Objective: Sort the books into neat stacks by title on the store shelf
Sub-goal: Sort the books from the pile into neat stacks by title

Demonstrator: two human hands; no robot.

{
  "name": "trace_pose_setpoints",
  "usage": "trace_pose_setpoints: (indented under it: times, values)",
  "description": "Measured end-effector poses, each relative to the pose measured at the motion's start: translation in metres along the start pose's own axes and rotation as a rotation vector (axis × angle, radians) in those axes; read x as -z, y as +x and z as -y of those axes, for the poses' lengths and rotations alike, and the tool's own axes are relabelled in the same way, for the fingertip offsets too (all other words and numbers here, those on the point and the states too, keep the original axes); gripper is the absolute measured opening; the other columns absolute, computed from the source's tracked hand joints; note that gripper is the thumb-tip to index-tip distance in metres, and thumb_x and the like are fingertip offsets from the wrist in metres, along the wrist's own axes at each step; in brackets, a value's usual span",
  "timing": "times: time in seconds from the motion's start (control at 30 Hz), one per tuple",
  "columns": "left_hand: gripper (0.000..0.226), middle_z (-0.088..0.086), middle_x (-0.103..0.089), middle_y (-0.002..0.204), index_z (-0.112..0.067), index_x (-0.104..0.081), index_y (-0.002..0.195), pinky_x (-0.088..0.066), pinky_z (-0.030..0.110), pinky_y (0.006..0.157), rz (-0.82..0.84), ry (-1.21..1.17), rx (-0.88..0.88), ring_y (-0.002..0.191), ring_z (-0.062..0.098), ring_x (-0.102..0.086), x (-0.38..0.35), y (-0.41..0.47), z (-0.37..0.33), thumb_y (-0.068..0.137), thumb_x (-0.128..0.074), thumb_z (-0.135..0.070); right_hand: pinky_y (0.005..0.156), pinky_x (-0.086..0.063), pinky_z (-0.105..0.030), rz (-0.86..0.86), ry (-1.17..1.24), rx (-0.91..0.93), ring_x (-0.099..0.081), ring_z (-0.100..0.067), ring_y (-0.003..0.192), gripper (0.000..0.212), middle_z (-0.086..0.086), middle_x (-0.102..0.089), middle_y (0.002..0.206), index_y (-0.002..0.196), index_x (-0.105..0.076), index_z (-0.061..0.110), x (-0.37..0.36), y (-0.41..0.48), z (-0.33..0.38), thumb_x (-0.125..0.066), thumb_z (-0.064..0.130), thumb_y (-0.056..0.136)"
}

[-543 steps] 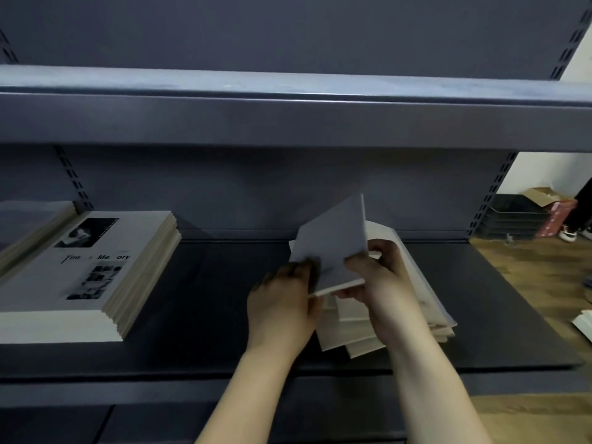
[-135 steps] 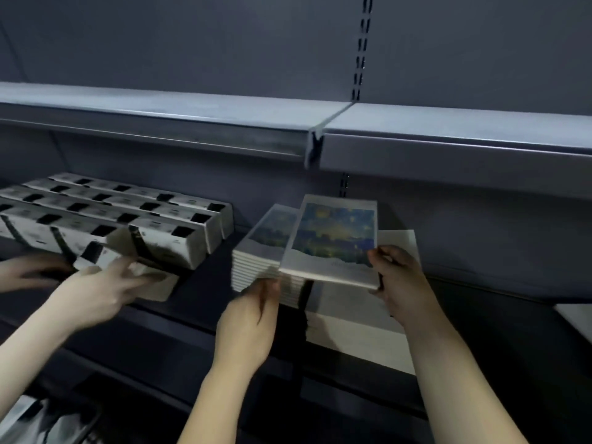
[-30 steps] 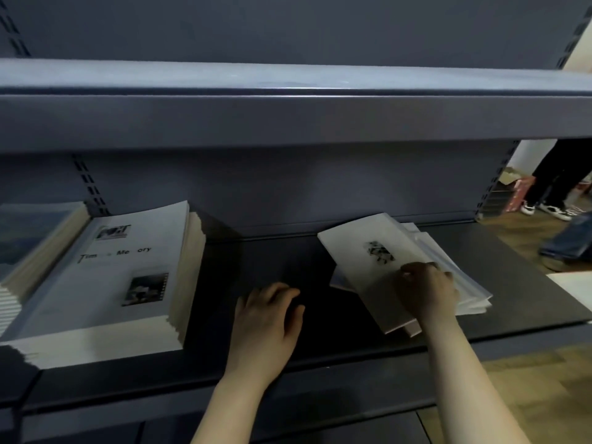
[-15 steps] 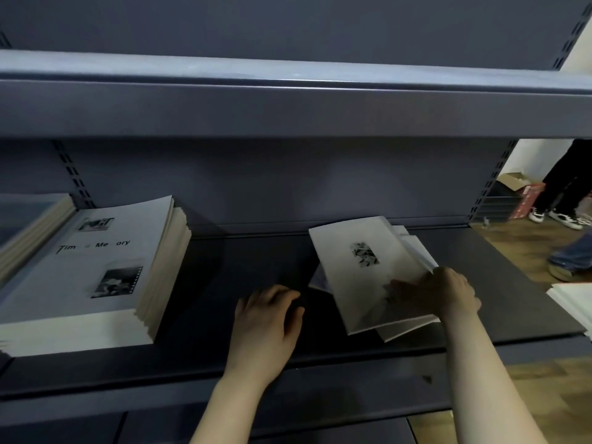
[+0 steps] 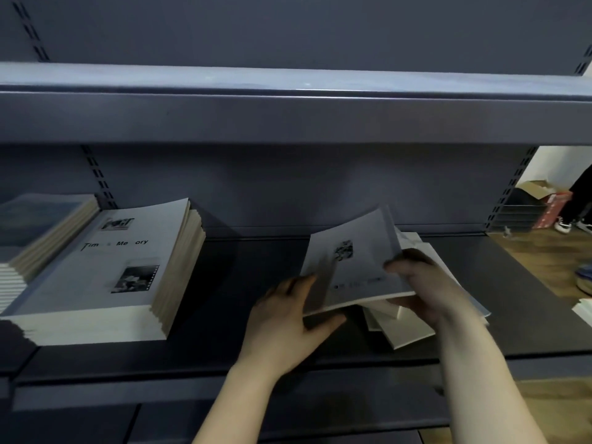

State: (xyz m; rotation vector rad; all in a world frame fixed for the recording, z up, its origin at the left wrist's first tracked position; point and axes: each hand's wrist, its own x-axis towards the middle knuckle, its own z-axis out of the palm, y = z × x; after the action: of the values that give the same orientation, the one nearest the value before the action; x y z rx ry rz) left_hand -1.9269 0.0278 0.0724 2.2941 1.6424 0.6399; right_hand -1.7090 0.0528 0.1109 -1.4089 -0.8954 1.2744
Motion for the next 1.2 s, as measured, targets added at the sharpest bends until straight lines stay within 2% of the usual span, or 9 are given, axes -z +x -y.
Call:
trace_pose_setpoints:
  times: [0.1,0.23,0.3,0.4,0.47,0.57,0.73,1.03,1.2]
  values:
    - [0.067,-0.008,-0.034,0.147,-0.037,-0.017,0.146,-0.037,0.03,0.099,-0.018,0.12,-0.052,0.127,0.016,-0.04,0.003,0.005,-0.007,0.089,-0.04,-0.063,0.059,-0.055,-0.034,0.118,0.14,0.019,-0.071,-0.02,0.078,0.023,-0.006,-0.072,0.087,0.106,-0.059,0.009,-0.02,-0.007,-0.002,-0.054,-0.001,0.086]
    - [0.05,-0.002,-0.053,0.127,-0.034,-0.019,0.145,-0.044,0.028,0.072,-0.095,0.16,-0.004,0.101,0.018,-0.057,0.006,0.008,-0.004,0.098,-0.036,-0.039,0.06,-0.058,-0.039,0.208,0.271,0.073,-0.069,-0.028,0.088,0.031,-0.011,-0.068,0.099,0.116,-0.055,0.007,-0.041,-0.015,-0.002,-0.058,0.003,0.085]
    - [0.048,-0.002,-0.059,0.118,-0.034,-0.018,0.146,-0.045,0.028,0.071,-0.126,0.083,0.032,0.095,0.017,-0.06,0.009,0.007,0.002,0.1,-0.034,-0.035,0.067,-0.058,-0.039,0.27,0.302,0.097,-0.069,-0.027,0.089,0.036,-0.013,-0.069,0.104,0.122,-0.053,0.007,-0.052,-0.017,-0.001,-0.059,0.019,0.088]
    - [0.04,-0.009,-0.064,0.101,-0.034,-0.036,0.14,-0.05,0.02,0.069,-0.211,-0.294,0.133,0.087,0.008,-0.062,0.015,0.0,0.011,0.1,-0.037,-0.033,0.061,-0.055,-0.03,0.353,0.211,0.076,-0.07,-0.025,0.074,0.046,-0.014,-0.072,0.101,0.118,-0.058,0.012,-0.065,-0.016,0.003,-0.047,0.048,0.091]
    - [0.028,-0.013,-0.066,0.091,-0.026,-0.059,0.119,-0.048,0.012,0.063,-0.293,-0.623,0.233,0.084,0.003,-0.064,0.016,-0.005,0.016,0.097,-0.044,-0.035,0.057,-0.053,-0.028,0.254,0.028,0.032,-0.069,-0.023,0.065,0.038,-0.012,-0.073,0.088,0.111,-0.059,0.012,-0.073,-0.011,-0.002,-0.046,0.045,0.097]
    - [0.016,-0.01,-0.07,0.093,-0.026,-0.064,0.102,-0.049,0.015,0.068,-0.413,-0.956,0.286,0.09,0.003,-0.065,0.018,-0.013,0.021,0.094,-0.052,-0.032,0.061,-0.056,-0.031,0.108,-0.227,0.021,-0.066,-0.022,0.065,0.037,-0.009,-0.067,0.082,0.113,-0.055,0.014,-0.083,-0.007,-0.021,-0.055,0.045,0.093]
    - [0.02,-0.017,-0.068,0.105,-0.031,-0.06,0.111,-0.05,0.013,0.074,-0.538,-1.178,0.253,0.098,-0.001,-0.063,0.025,-0.02,0.018,0.094,-0.05,-0.026,0.071,-0.06,-0.044,0.166,0.125,0.002,-0.067,-0.026,0.1,0.052,-0.004,-0.061,0.119,0.128,-0.045,0.02,-0.108,-0.012,-0.038,-0.072,0.028,0.084]
    - [0.013,-0.024,-0.066,0.107,-0.037,-0.061,0.101,-0.05,0.015,0.08,-0.53,-1.05,0.085,0.1,-0.003,-0.061,0.061,-0.035,0.048,0.089,-0.061,-0.034,0.064,-0.057,-0.031,0.186,0.411,0.138,-0.071,-0.017,0.091,0.025,-0.008,-0.069,0.114,0.118,-0.053,0.009,-0.16,-0.023,-0.034,-0.057,0.01,0.094]
    - [0.043,-0.018,-0.069,0.104,-0.033,-0.062,0.106,-0.047,0.015,0.082,-0.382,-0.882,0.036,0.101,0.0,-0.062,0.09,-0.046,0.091,0.074,-0.058,-0.061,0.063,-0.057,-0.031,0.111,0.435,0.243,-0.07,-0.019,0.091,0.018,-0.008,-0.067,0.114,0.114,-0.057,0.013,-0.199,-0.027,-0.02,-0.052,0.01,0.097]
